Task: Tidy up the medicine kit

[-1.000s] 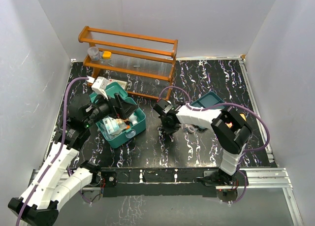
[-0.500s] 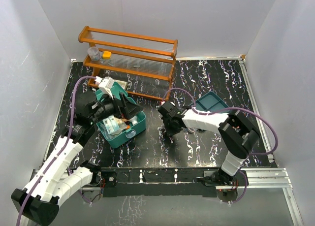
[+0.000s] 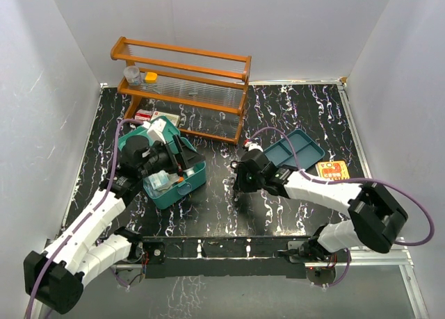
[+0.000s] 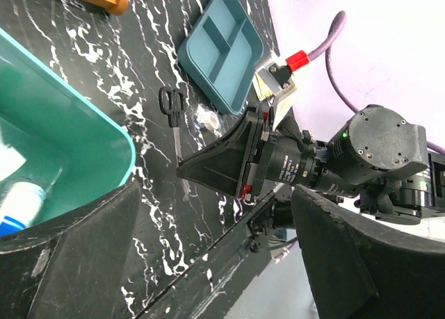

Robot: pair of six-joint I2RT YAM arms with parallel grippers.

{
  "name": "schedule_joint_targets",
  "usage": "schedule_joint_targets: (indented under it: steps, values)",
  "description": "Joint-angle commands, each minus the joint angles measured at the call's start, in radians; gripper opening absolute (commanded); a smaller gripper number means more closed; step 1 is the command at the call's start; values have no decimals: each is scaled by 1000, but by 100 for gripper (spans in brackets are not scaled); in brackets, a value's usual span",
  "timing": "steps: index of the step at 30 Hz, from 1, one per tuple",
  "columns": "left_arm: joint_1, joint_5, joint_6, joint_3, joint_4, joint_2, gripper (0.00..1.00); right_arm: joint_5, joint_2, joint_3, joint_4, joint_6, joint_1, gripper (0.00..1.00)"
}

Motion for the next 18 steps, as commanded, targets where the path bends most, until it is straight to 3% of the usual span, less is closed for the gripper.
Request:
schedule_joint_targets:
  steps: [1, 8, 18]
  values:
    - [-53, 5, -63, 21, 62, 37, 87, 3, -81, -60, 161, 92, 4, 1]
    - [-126, -29, -143, 40, 122, 181, 78, -5, -224, -134, 246, 90, 4, 2]
    - [-198, -67, -80, 198, 172, 421, 72, -83, -297, -130, 272, 16, 3, 2]
